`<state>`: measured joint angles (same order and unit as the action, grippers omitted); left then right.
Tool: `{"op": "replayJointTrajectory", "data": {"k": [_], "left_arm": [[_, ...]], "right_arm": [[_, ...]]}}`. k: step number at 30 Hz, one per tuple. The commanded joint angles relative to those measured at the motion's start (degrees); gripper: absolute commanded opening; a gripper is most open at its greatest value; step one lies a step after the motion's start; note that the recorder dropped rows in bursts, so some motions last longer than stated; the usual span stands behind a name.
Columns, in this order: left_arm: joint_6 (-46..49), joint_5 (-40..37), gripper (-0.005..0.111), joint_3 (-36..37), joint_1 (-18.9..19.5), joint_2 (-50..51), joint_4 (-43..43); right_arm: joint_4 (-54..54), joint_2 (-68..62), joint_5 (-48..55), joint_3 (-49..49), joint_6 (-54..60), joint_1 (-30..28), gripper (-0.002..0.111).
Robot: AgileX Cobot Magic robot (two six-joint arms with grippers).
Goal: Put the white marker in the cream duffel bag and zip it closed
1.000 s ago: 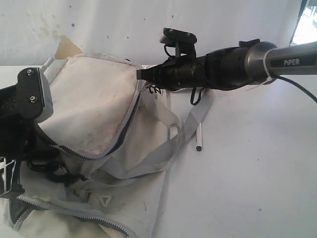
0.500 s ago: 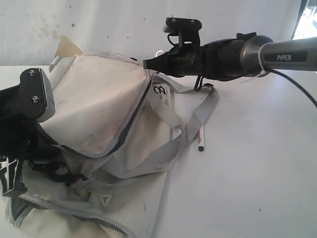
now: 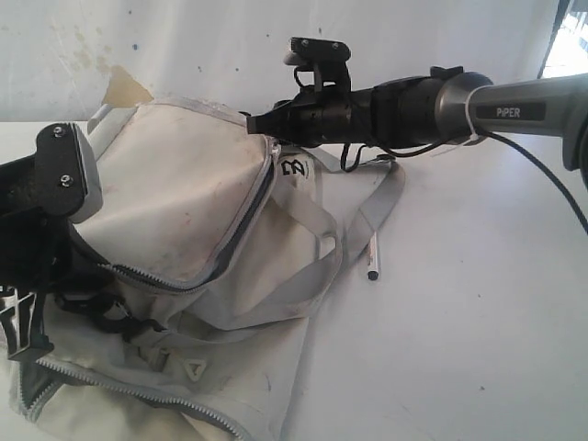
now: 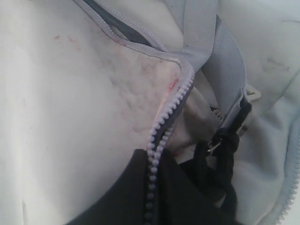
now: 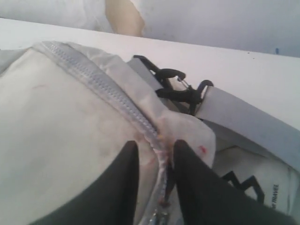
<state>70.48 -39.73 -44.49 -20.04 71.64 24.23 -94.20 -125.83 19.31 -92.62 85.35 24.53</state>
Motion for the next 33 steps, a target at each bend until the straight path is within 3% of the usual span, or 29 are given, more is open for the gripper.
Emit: {"op": "replayJointTrajectory", "data": {"k": [1,6,15,19,27,33], "left_arm": [[-0.49,1.19,0.0,-0.25,-0.1,-0.05,1.32],[-0.49,1.0,0.003,-0.25,-0.1,-0.05,1.56],[-5.36,0.46,0.047,-0.25,-0.1,-0.05,1.85],[-9.79,0.53,0.057,-0.25,-0.1,-0.05,1.85],[-11.8,0.42,0.058,-0.25,-0.1,-0.05,7.67],[-11.66,0.72,0.058,-0.25,-0.1,-0.05,7.67]], "right_arm": [[2.41,0.46,1.98,-0.12,-5.86,-0.59,0.045],[17.69,1.19,2.36,-0.12,-20.59,-0.59,0.05],[48.12,4.44,12.14,-0.12,-51.18,-0.59,0.05],[63.45,7.43,20.85,-0.12,-62.14,-0.59,0.047],[77.95,11.37,34.37,0.14,-73.56,-0.59,0.022],[82.32,14.96,36.01,6.91,-76.51,-0.69,0.019]]}}
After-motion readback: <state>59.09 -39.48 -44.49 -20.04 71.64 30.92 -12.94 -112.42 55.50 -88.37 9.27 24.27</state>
